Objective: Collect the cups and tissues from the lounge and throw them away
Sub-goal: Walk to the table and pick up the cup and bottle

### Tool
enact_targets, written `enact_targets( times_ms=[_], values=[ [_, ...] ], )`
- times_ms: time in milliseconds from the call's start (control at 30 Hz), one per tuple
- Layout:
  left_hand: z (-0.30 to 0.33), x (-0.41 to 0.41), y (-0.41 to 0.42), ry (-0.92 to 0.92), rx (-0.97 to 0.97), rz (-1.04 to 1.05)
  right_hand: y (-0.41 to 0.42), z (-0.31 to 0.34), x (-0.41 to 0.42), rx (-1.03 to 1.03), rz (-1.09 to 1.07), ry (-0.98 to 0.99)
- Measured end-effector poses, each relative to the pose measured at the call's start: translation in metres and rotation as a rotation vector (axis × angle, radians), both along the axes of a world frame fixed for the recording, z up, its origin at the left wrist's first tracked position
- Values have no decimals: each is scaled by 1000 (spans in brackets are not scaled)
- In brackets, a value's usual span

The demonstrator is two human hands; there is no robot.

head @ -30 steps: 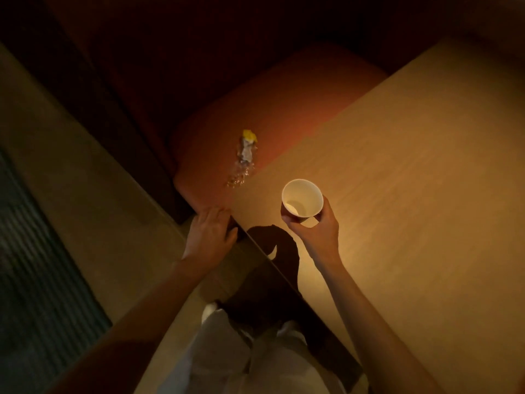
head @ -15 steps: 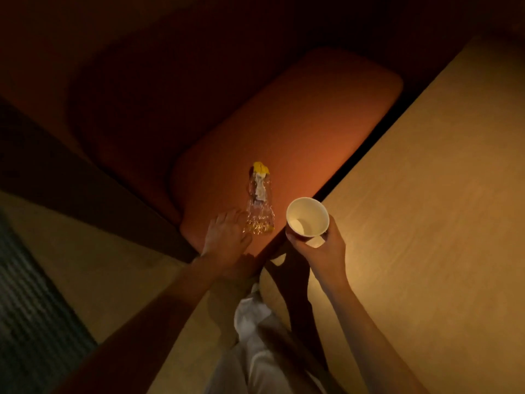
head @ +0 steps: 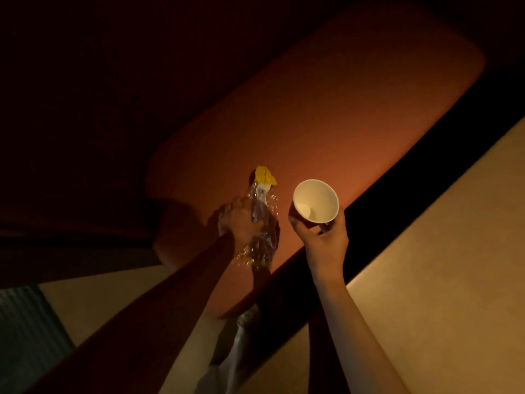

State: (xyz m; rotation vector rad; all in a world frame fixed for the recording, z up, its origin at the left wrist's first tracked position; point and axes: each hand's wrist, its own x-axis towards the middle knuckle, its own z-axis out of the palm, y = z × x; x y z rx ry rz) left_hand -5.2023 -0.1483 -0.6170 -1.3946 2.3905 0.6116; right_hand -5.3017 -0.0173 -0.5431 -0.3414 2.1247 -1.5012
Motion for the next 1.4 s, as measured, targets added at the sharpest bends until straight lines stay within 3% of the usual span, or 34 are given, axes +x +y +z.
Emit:
enact_targets(
  times_ms=[367,600,967,1100,1400],
  values=[
    [-99,-65,-21,59,-5,311,-33,-55,-46,4,-3,-20],
    [-118,-65,-22,210,-89,366,-34,-56,-42,-19,21,-16],
    [-17,21,-29,613,-180,375,-30,0,-1,-61,158,-36],
    [34,90,-19,621,-335,306,-23,33,41,-81,245,-26],
    [110,252,69,542,-337,466,37,88,181,-115,451,-39]
  ],
)
